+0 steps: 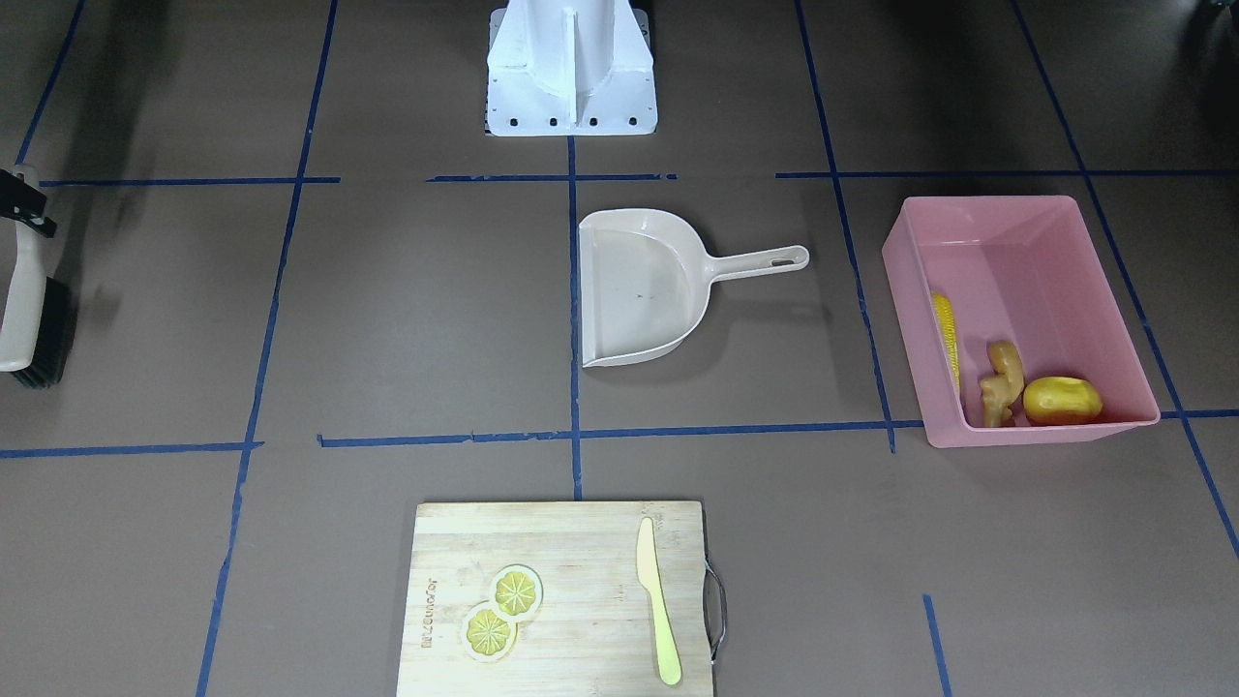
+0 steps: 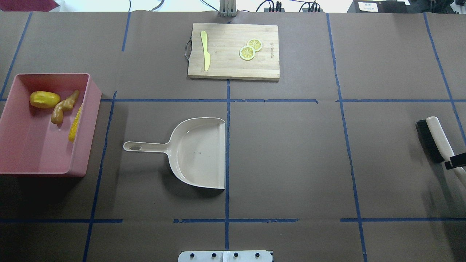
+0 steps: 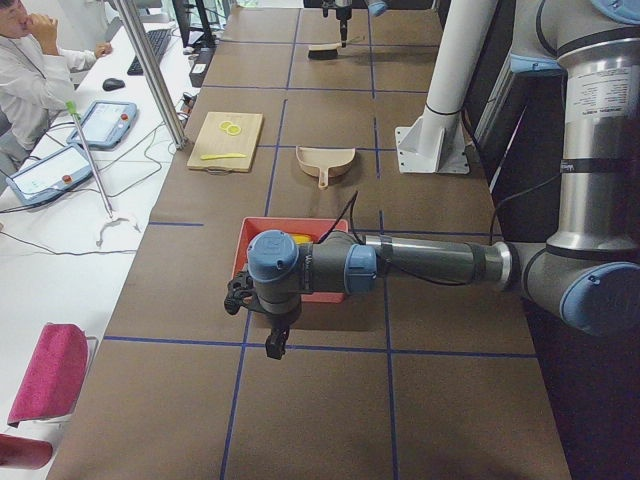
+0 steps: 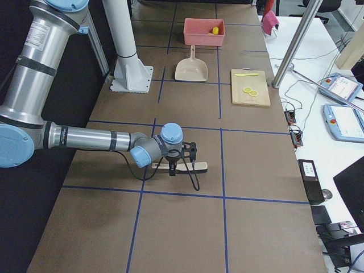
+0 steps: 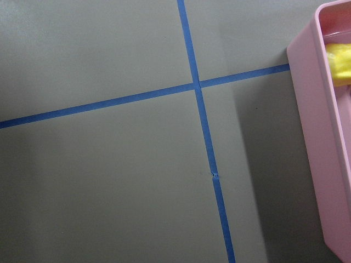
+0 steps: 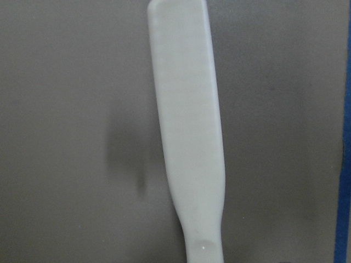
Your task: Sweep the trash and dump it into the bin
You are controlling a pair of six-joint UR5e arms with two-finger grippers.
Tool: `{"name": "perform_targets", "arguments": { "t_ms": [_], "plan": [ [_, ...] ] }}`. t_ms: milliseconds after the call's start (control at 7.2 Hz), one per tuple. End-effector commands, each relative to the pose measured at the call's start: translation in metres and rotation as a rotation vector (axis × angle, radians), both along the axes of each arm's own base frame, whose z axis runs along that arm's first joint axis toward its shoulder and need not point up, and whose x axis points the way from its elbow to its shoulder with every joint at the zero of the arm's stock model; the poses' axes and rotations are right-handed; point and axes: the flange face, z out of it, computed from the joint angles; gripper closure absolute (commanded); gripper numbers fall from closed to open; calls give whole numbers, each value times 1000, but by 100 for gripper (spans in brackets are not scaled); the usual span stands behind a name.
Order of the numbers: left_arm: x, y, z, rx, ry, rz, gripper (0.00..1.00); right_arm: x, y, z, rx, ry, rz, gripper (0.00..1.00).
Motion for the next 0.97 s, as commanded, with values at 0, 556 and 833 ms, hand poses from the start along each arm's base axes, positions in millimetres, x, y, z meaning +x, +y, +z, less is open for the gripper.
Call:
{"name": "perform_targets", "arguments": {
  "t_ms": [0,556,833],
  "plan": [
    [1,4,3,-1,2,4,0,70,-8,15,57,37,-27,0],
    [0,7,7,-5,2,6,0,185,-37,9,51,156,-5,0],
    [0,6,6,-2,-4,8,0,184,-40,7,36,155,15,0]
  ]
}}
